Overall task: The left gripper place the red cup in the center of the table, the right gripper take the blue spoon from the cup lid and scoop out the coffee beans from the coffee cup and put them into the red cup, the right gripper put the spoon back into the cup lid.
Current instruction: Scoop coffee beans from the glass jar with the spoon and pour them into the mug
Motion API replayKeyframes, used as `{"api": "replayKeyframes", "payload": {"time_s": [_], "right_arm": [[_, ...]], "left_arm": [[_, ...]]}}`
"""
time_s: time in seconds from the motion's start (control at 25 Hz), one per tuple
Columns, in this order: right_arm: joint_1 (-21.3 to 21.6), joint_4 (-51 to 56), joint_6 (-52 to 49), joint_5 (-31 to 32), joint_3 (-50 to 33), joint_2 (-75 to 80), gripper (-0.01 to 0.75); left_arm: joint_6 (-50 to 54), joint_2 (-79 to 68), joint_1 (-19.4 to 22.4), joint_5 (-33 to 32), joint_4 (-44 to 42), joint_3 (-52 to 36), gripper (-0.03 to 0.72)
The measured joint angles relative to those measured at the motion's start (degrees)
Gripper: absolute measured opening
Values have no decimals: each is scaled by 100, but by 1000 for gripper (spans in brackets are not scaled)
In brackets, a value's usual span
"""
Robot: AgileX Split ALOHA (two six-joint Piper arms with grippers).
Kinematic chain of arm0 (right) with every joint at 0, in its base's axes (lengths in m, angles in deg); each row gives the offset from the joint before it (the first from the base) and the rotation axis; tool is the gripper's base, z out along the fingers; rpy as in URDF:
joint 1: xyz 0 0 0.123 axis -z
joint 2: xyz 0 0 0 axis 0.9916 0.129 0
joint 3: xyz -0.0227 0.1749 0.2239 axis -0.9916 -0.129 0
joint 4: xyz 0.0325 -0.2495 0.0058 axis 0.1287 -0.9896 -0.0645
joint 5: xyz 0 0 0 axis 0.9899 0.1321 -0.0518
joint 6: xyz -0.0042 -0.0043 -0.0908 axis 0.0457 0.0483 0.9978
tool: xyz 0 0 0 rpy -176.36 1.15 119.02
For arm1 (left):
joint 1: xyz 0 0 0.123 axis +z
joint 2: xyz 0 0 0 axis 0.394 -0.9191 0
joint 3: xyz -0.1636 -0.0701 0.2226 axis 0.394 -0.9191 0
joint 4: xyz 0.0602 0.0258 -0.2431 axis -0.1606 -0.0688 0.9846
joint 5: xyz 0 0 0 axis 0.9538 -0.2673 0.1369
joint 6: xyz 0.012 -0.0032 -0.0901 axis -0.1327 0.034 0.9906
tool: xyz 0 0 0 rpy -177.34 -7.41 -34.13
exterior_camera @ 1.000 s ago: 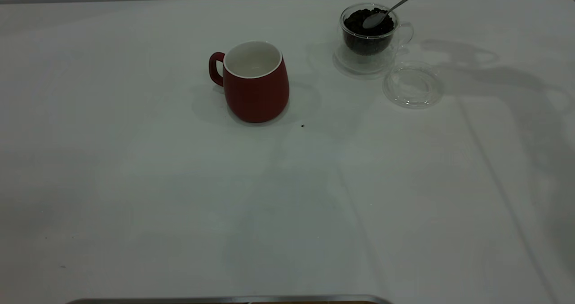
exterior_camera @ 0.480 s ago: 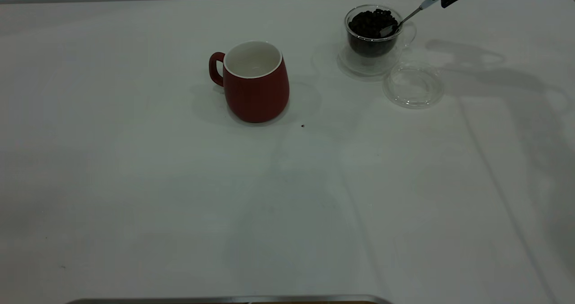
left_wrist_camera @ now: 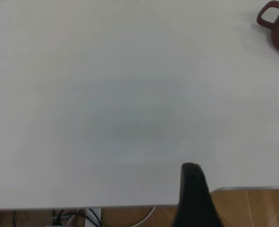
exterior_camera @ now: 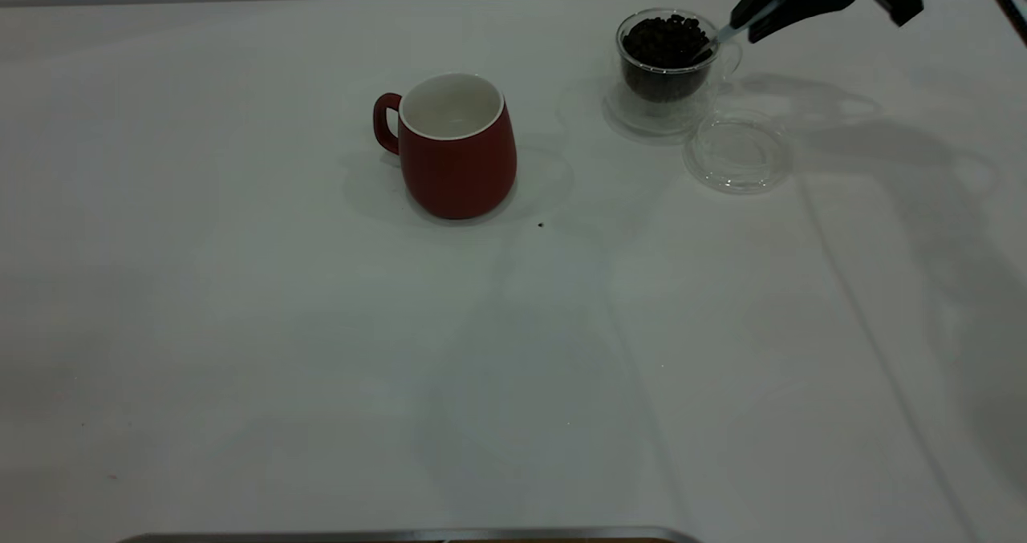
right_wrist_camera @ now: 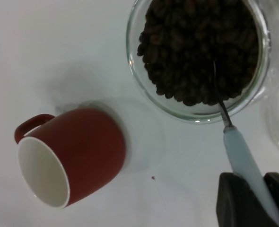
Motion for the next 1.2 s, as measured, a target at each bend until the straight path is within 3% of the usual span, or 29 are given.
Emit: {"api": "replayKeyframes", "payload": {"time_s": [0.36, 1.2], "right_arm": [[114, 76, 347, 74, 0, 15, 114], [443, 1355, 1742, 529, 0, 540, 113]], "left_arm": [[8, 0, 0, 0, 0, 0, 567], [-10, 0, 0, 0, 0, 0, 567]]}}
